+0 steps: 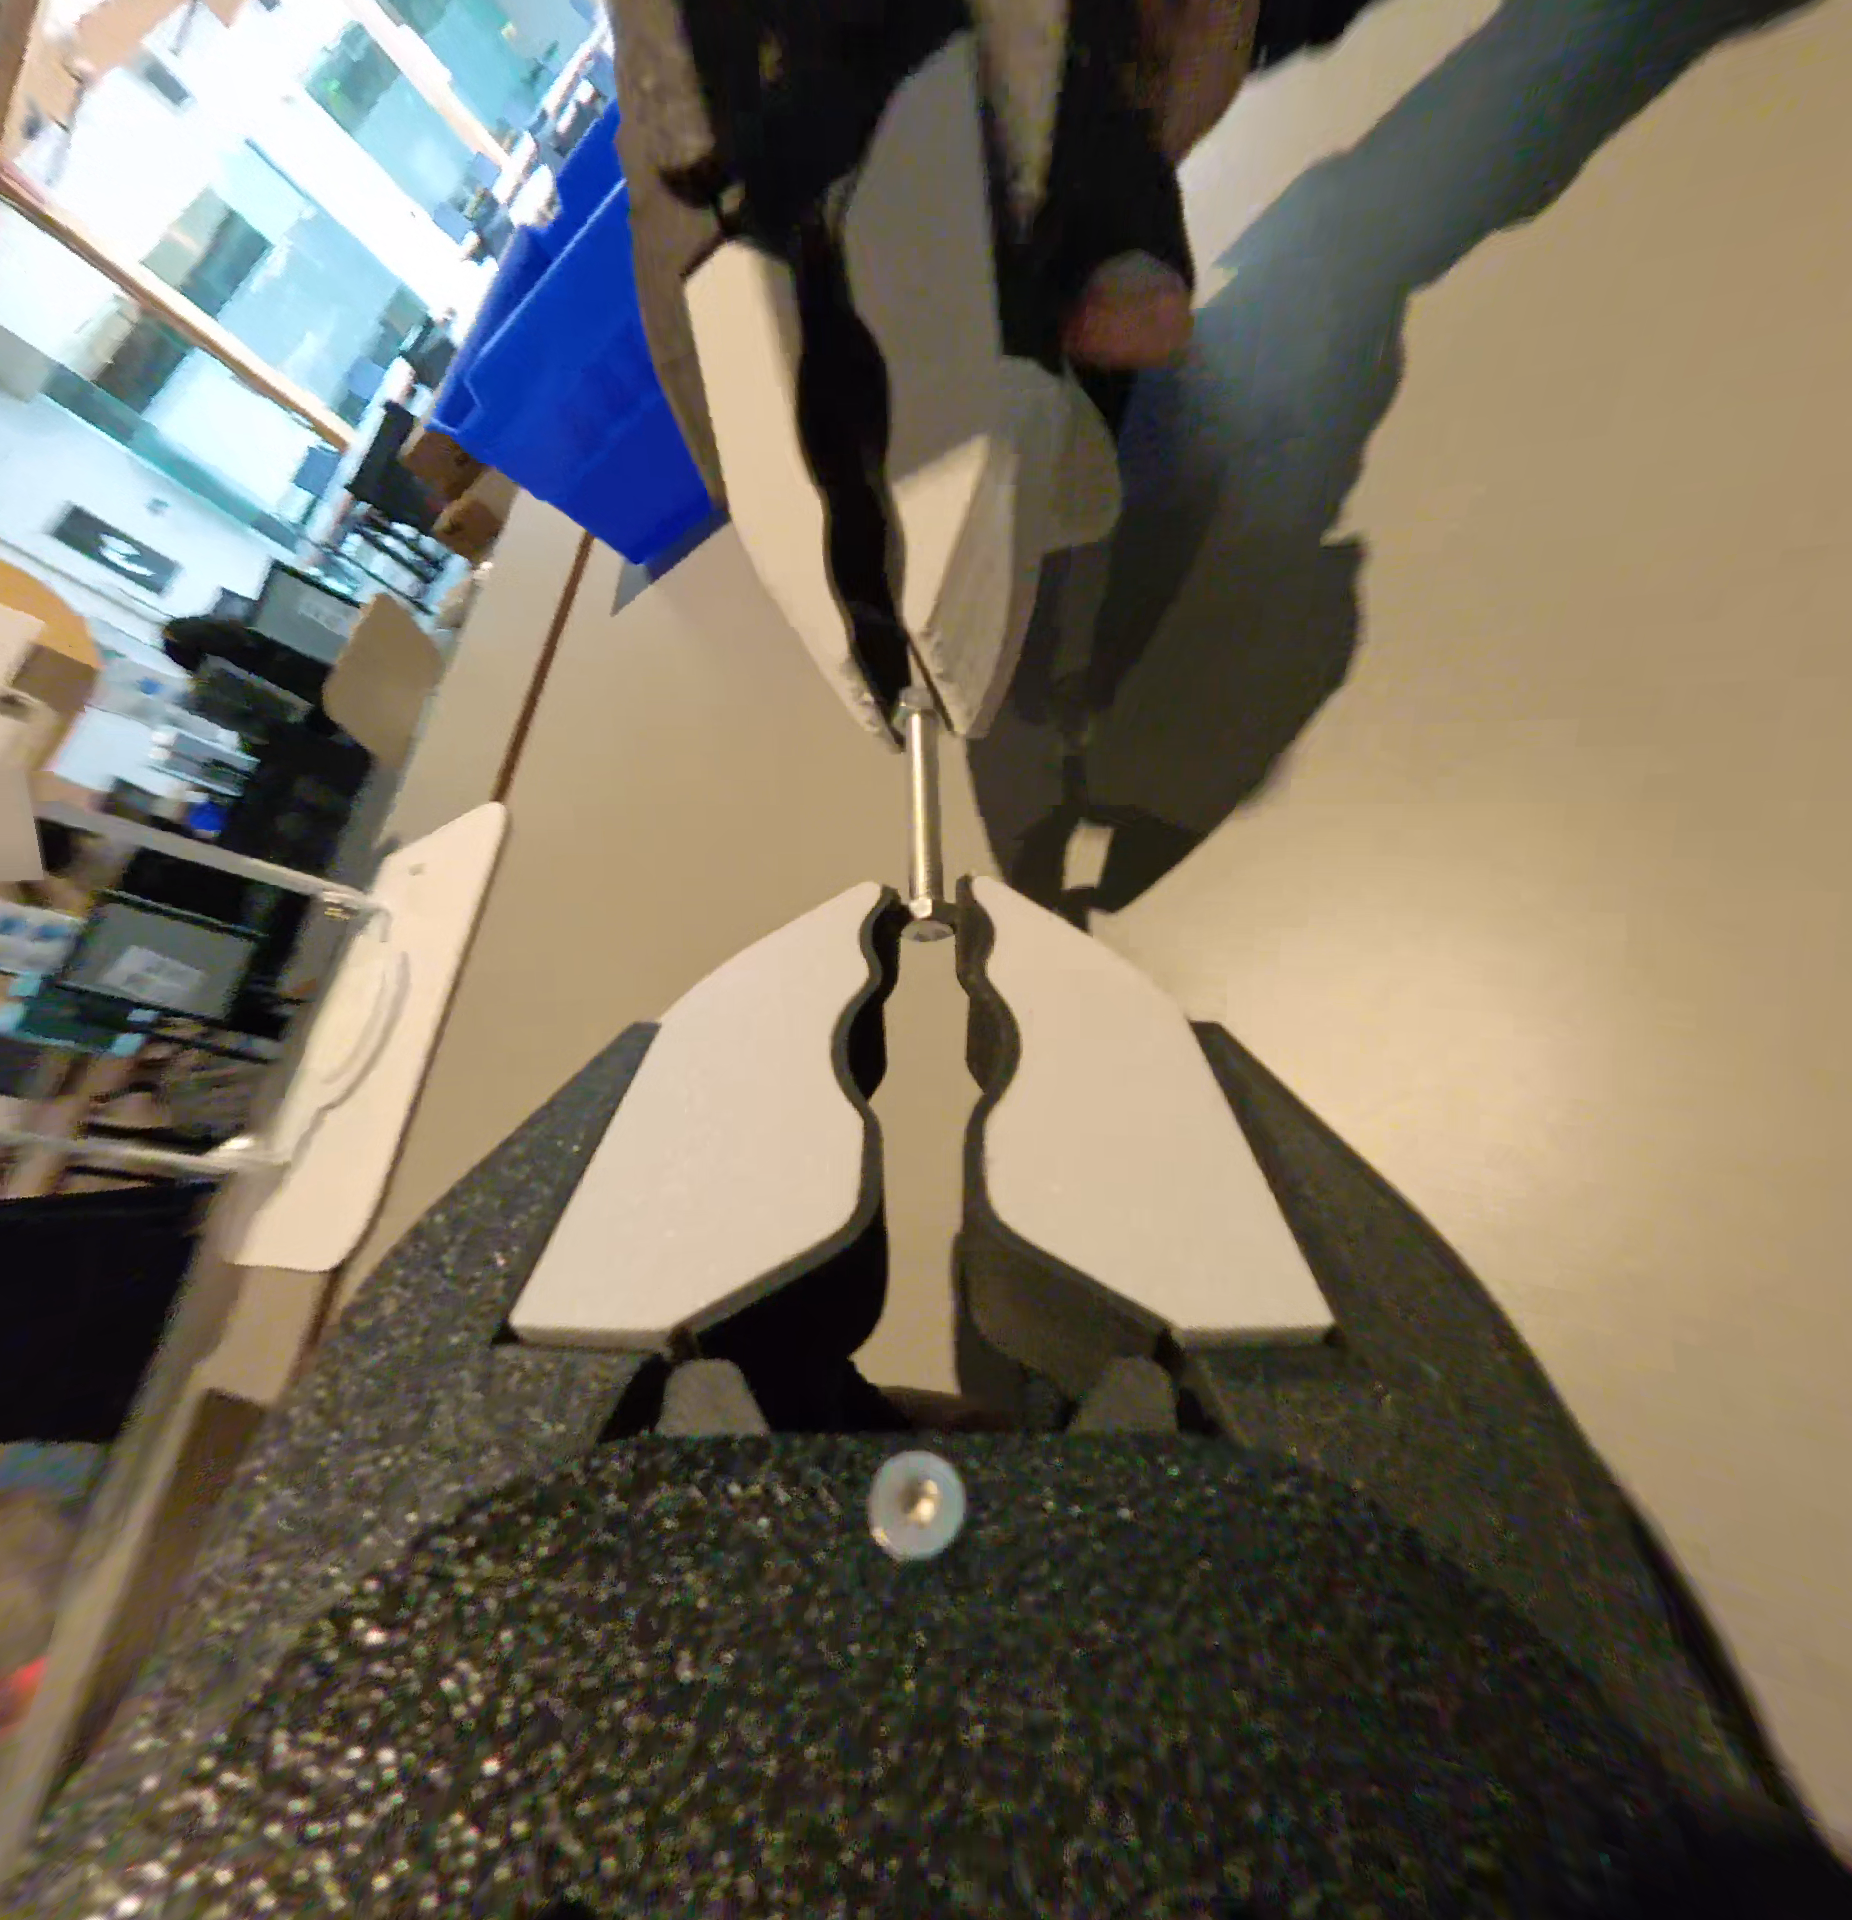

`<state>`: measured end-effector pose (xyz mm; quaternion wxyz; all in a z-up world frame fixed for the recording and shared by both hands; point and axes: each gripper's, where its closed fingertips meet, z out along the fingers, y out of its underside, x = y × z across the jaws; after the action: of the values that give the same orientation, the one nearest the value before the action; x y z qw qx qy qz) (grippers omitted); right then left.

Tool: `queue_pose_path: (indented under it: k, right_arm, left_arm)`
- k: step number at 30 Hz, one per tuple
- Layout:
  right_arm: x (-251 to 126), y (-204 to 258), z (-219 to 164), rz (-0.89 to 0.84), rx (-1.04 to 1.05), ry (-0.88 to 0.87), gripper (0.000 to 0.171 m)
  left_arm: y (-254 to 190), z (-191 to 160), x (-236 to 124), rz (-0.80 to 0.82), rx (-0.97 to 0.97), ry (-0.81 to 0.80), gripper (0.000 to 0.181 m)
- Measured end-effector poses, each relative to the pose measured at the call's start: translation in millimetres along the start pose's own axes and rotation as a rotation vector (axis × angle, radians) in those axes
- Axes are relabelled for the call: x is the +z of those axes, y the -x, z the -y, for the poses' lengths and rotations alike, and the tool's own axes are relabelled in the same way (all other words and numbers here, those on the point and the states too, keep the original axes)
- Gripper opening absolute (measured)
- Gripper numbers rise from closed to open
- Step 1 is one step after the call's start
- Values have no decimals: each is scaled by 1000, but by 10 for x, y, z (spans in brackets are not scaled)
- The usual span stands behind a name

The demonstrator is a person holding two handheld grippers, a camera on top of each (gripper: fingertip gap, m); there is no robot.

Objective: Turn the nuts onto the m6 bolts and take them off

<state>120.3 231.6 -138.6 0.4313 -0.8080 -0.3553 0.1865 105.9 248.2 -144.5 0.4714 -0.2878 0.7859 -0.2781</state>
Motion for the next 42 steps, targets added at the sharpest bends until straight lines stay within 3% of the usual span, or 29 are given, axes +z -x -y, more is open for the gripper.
queue_pose_path:
  k: [3, 6, 8, 10, 16, 23, 27, 30, 32, 34, 38, 42]
  right_arm:
    - [19, -17, -6, 103, 307, -21, 10]
    - [-21, -47, 46, 148, 367, -93, 16]
    - [-73, -86, 76, 114, 283, -119, 40]
    - [-149, -67, 135, 70, 120, -153, 45]
    - [-192, 29, 185, -75, -276, -153, 35]
    - [-173, 111, 204, -82, -359, -153, 12]
    - [-101, 88, 98, -18, -188, -69, 10]
    - [-36, 76, 2, 104, 147, -11, 11]
    - [-13, 51, -7, 180, 361, -35, 10]
    - [-28, 9, 19, 211, 430, -86, 10]
    - [-129, -52, 107, 138, 244, -147, 39]
    - [-191, 33, 192, 33, -71, -171, 38]
  left_arm:
    - [37, -52, 21, 60, 107, 63, 10]
    - [58, -17, 17, 58, 51, 28, 10]
    - [65, -10, 5, 42, -1, 6, 10]
    - [61, -7, -9, 23, -44, -15, 10]
    - [-10, 98, -43, -67, -151, -99, 10]
    - [-37, 184, -78, -113, -208, -159, 10]
    - [-30, 131, -68, -85, -155, -122, 10]
    - [-27, 54, -30, -26, -21, -44, 10]
    - [-10, -3, -7, 13, 50, 6, 10]
    - [17, 8, -5, 23, 26, -2, 10]
    - [45, 28, -32, 2, -67, -42, 10]
    - [22, 68, -47, -45, -144, -83, 10]
